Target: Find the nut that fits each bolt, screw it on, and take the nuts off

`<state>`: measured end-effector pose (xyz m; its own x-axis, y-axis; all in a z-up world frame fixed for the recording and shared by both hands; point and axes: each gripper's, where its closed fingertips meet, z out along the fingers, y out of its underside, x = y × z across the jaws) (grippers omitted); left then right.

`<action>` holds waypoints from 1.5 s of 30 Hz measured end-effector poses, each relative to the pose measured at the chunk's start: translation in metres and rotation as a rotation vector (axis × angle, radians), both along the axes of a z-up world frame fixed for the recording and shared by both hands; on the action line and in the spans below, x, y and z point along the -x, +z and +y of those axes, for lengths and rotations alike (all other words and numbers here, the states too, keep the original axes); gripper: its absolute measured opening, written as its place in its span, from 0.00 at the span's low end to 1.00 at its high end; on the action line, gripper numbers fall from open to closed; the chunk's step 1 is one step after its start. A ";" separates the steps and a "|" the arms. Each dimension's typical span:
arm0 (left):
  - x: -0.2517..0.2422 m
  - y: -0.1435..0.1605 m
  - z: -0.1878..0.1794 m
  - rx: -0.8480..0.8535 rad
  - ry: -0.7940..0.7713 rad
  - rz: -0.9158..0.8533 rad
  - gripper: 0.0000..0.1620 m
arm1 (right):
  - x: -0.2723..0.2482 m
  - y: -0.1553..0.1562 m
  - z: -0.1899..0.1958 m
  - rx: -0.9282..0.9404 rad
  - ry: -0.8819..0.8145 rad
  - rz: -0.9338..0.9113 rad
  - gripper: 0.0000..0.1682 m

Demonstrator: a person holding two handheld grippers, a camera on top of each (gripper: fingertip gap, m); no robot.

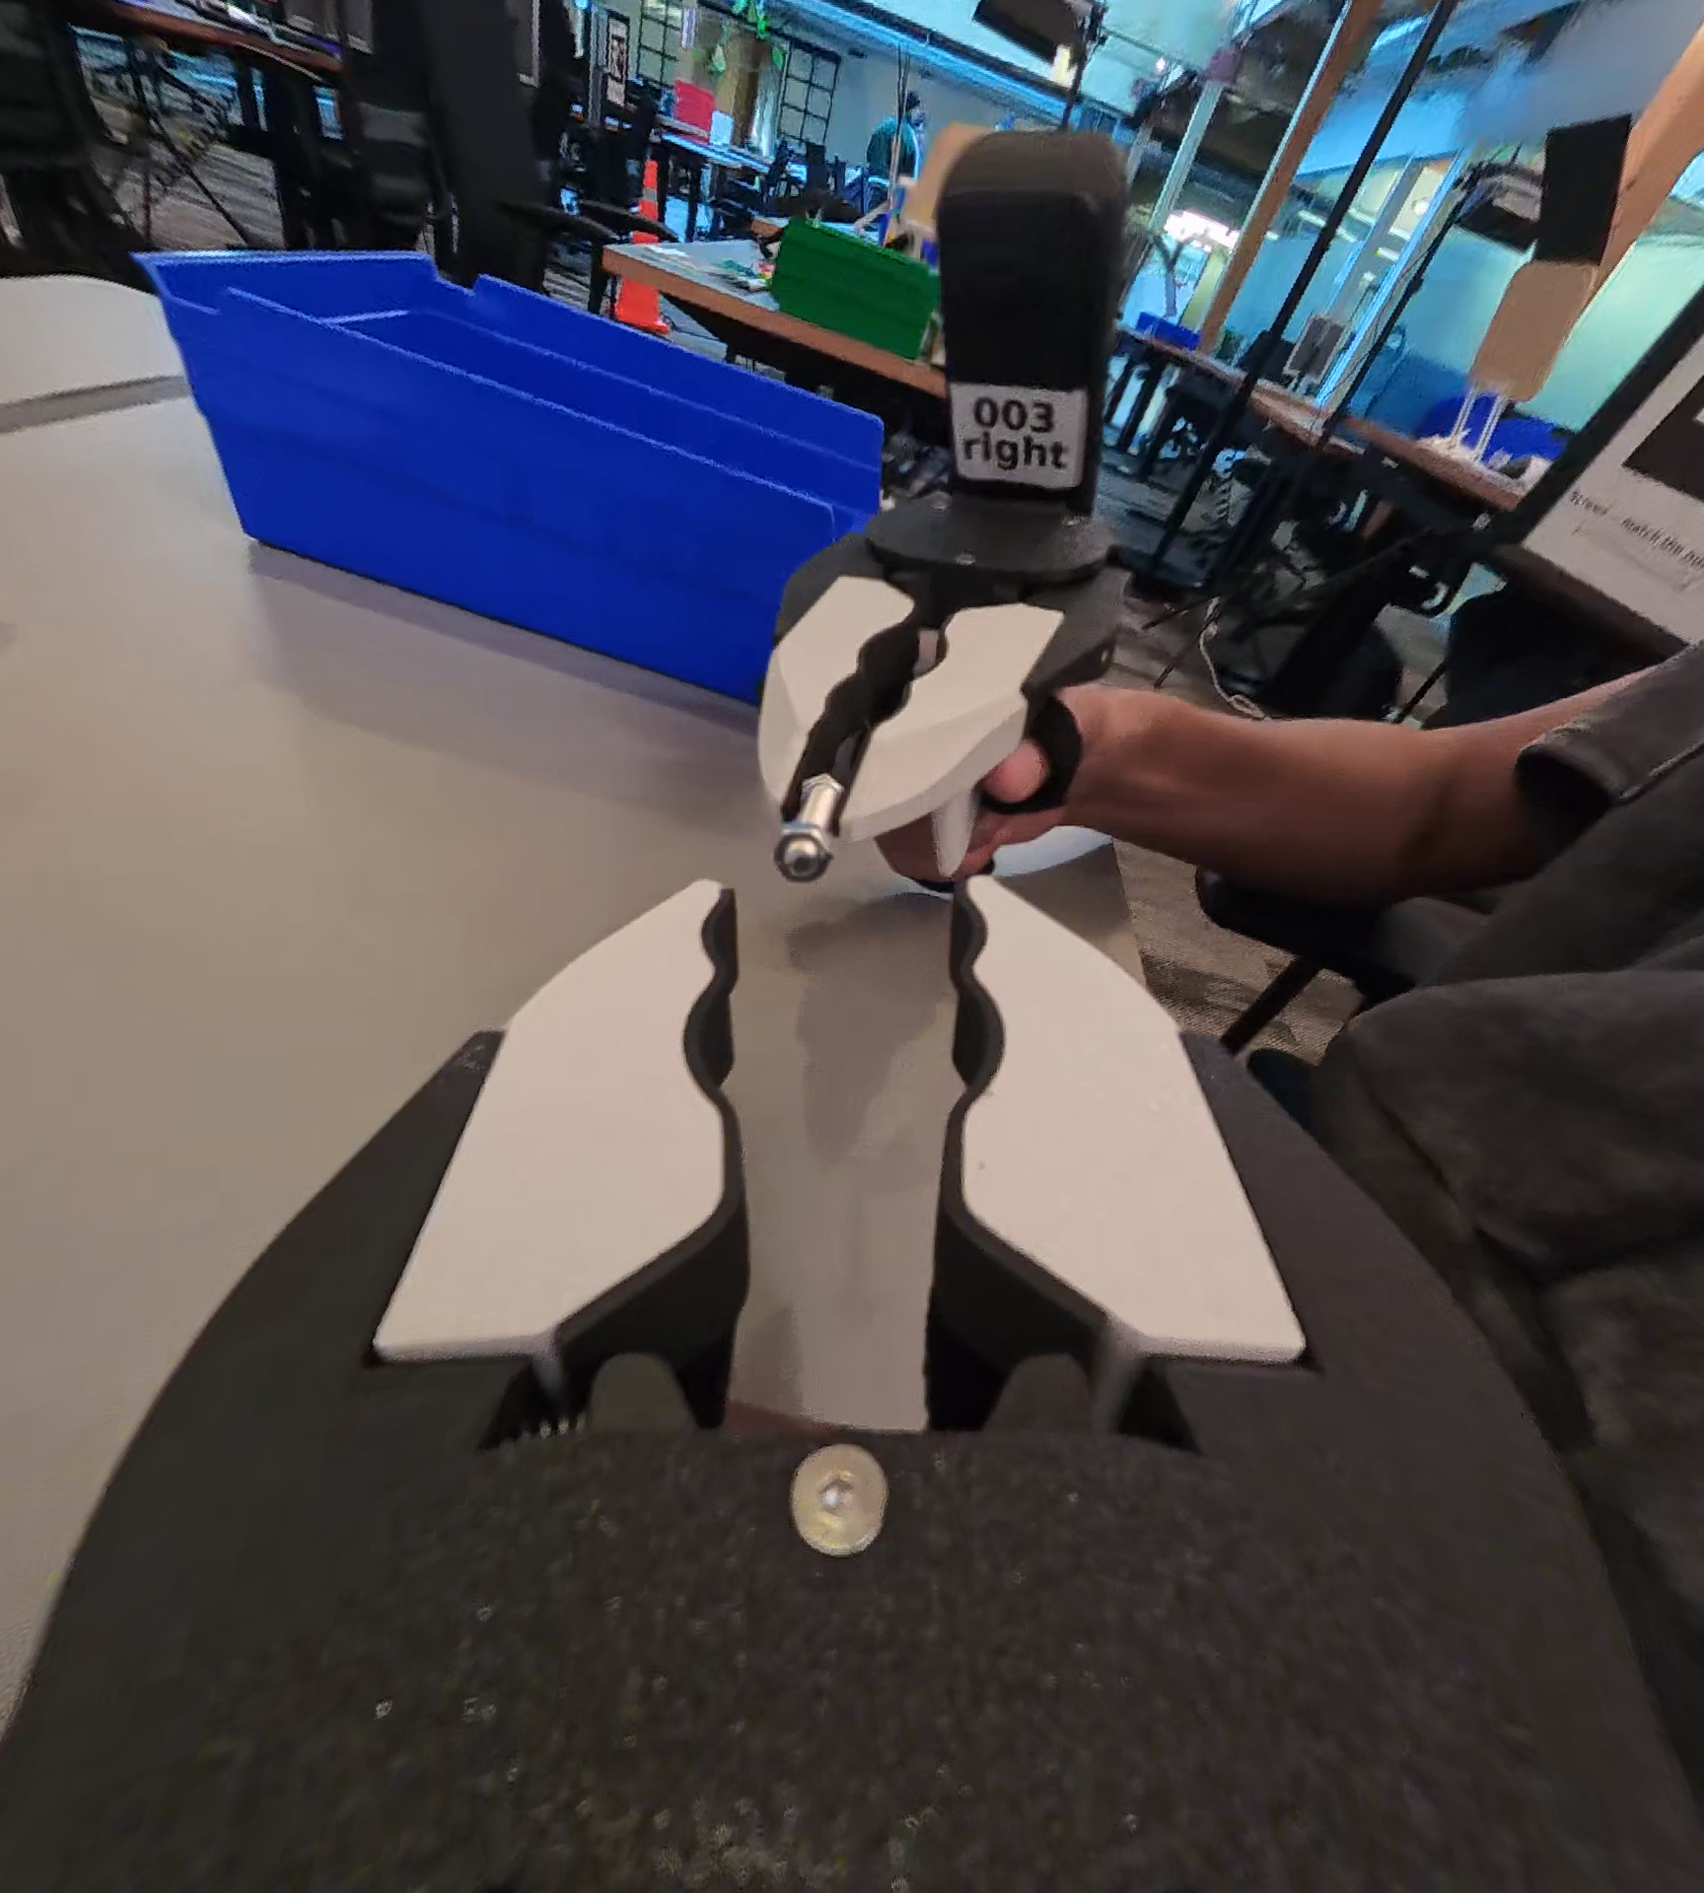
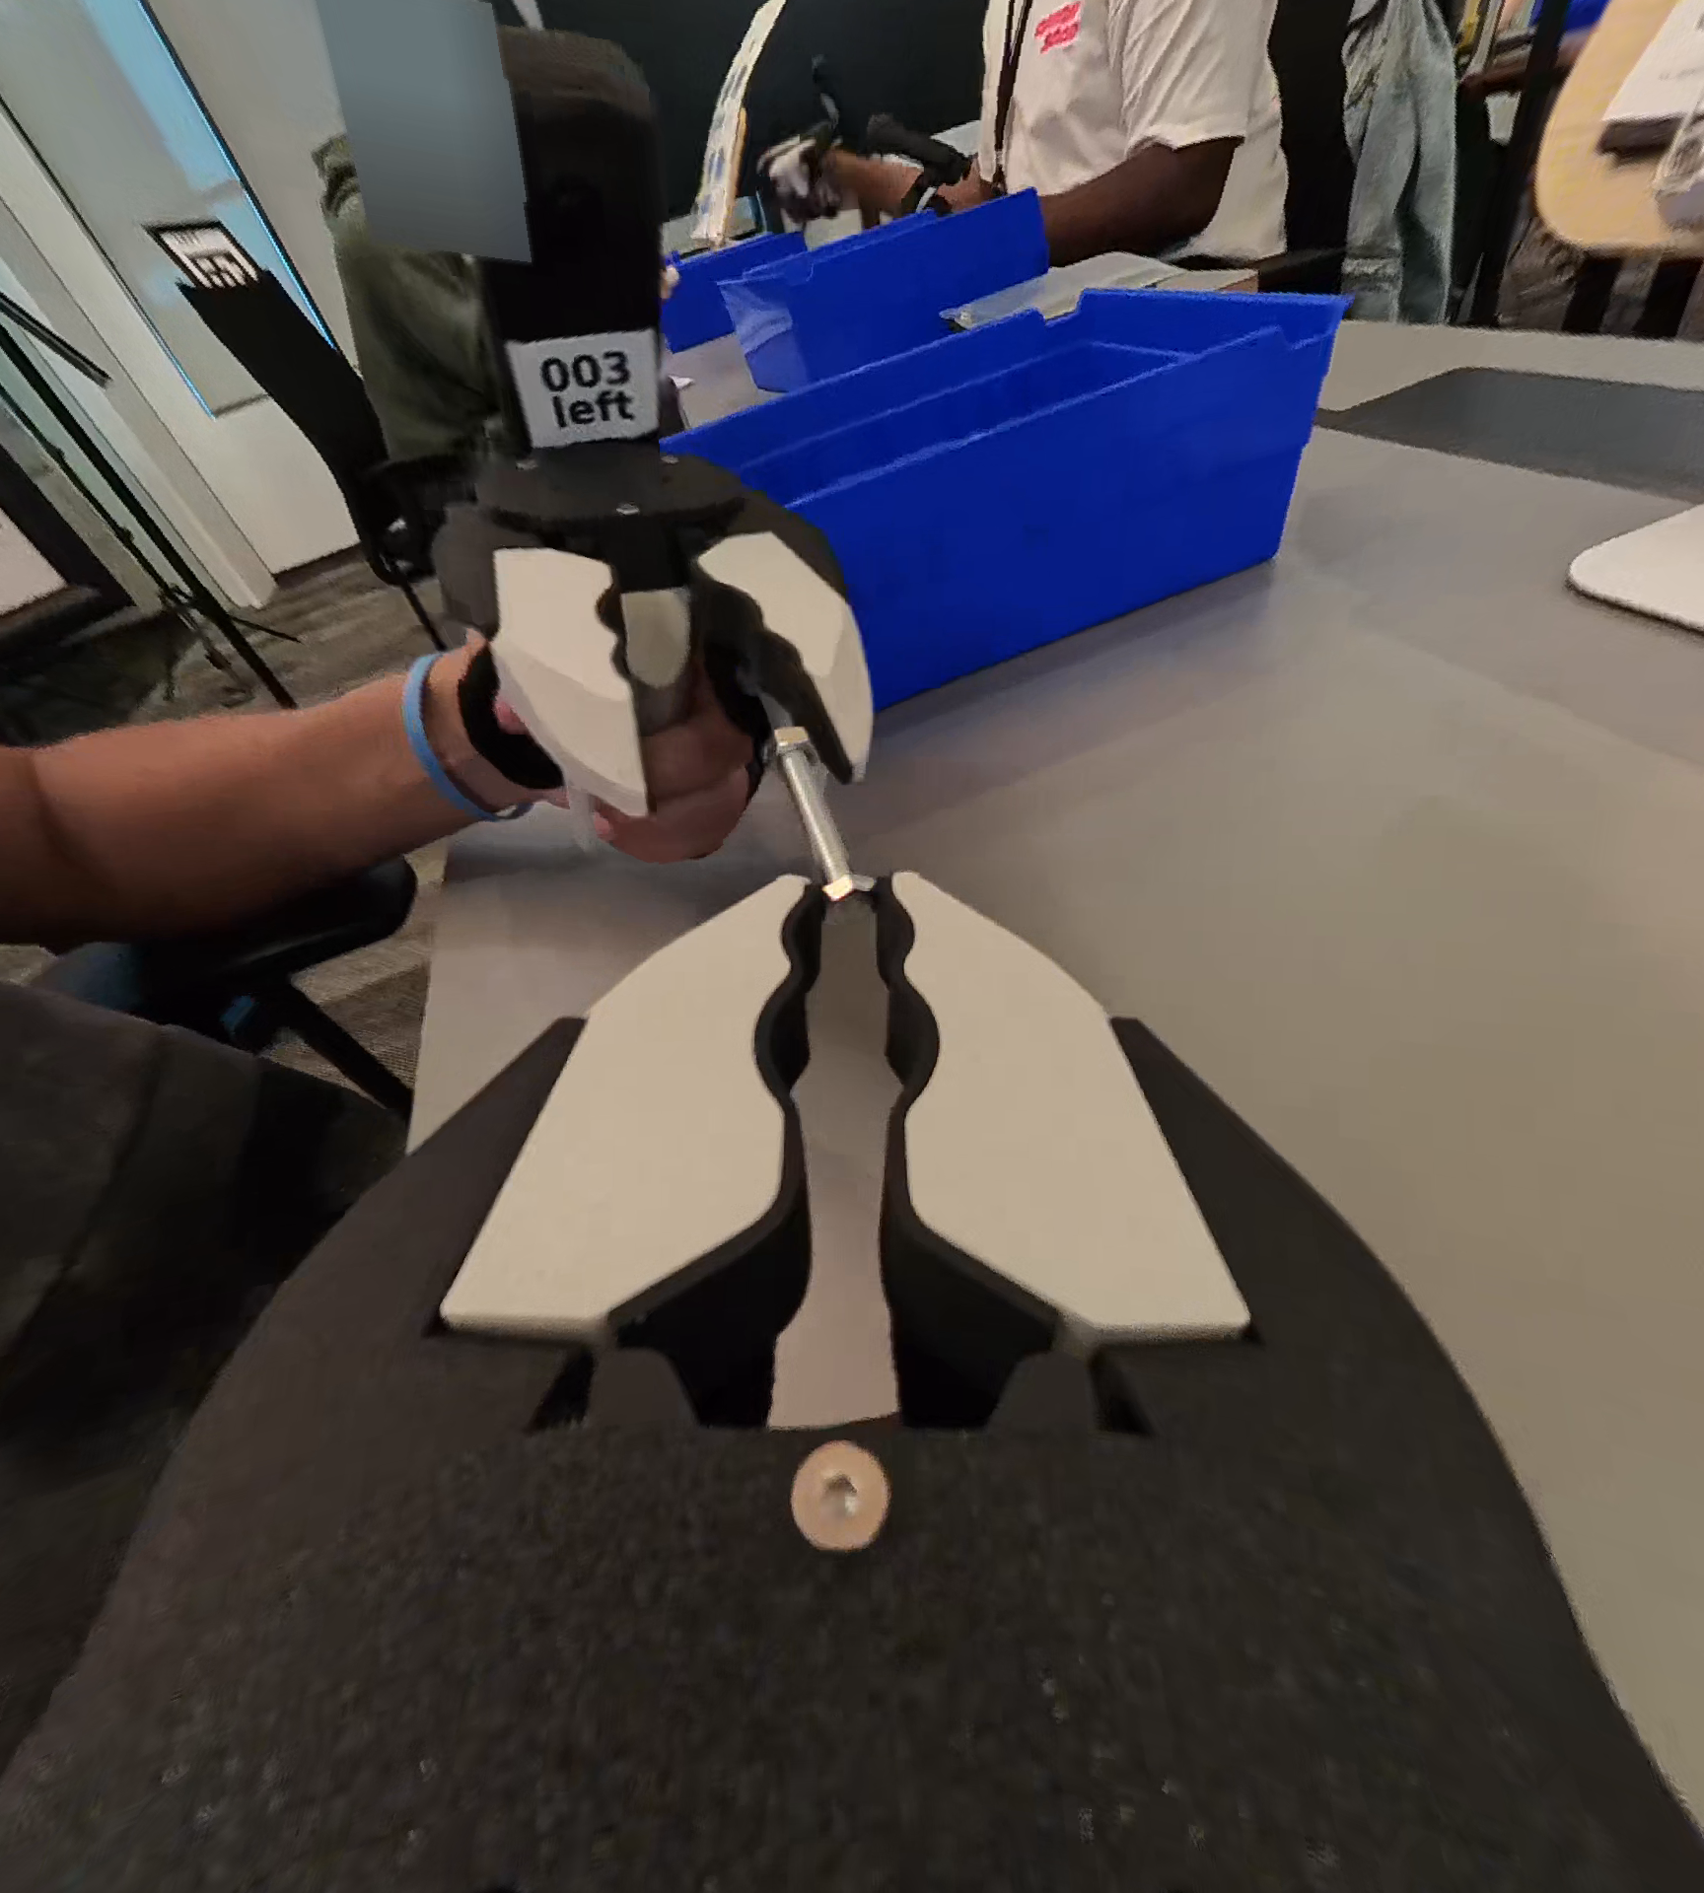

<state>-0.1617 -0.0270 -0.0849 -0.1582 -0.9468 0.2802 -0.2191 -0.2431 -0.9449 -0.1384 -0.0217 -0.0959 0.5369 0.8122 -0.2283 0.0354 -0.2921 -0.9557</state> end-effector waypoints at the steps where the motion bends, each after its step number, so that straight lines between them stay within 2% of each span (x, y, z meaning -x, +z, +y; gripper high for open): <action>1: 0.000 0.000 0.001 0.015 0.001 -0.007 0.24 | 0.002 0.000 -0.002 -0.024 0.005 -0.018 0.06; 5: 0.000 0.004 0.002 0.061 -0.006 -0.045 0.23 | 0.015 0.002 -0.013 -0.072 0.063 -0.053 0.06; 11: 0.000 -0.010 -0.002 -0.019 -0.017 0.019 0.23 | 0.010 0.018 -0.012 -0.027 0.063 0.115 0.06; 14: -0.001 -0.006 -0.008 -0.028 -0.046 0.005 0.23 | 0.005 0.012 -0.007 -0.019 0.036 0.090 0.06; 17: -0.001 0.004 -0.008 -0.002 -0.045 -0.042 0.23 | 0.014 0.009 -0.015 0.000 0.100 0.095 0.06; 26: -0.003 -0.009 -0.011 -0.025 -0.062 0.012 0.23 | 0.004 0.026 -0.009 0.039 0.078 0.272 0.06; 29: -0.001 -0.003 -0.010 -0.001 -0.062 -0.019 0.21 | 0.002 0.023 -0.009 0.030 0.073 0.244 0.06; 32: 0.000 0.001 -0.005 0.011 -0.040 -0.050 0.13 | 0.003 0.021 -0.008 -0.001 0.052 0.196 0.06; 37: -0.001 0.002 -0.008 0.028 -0.058 -0.043 0.10 | 0.010 0.016 -0.008 -0.031 0.039 0.139 0.06; 38: -0.001 0.001 -0.007 0.017 -0.053 -0.037 0.07 | 0.010 0.017 -0.009 -0.023 0.045 0.150 0.06; 41: -0.001 0.002 -0.005 -0.022 -0.032 -0.029 0.07 | 0.010 0.017 -0.007 0.021 0.042 0.180 0.06; 45: -0.002 0.004 0.002 -0.294 0.067 0.001 0.06 | 0.009 0.013 -0.004 0.227 0.076 0.309 0.06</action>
<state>-0.1595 -0.0250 -0.0813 -0.0927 -0.9957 -0.0071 -0.2123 0.0267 -0.9768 -0.1477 -0.0257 -0.0829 0.3547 0.7574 -0.5482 -0.2146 -0.5048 -0.8362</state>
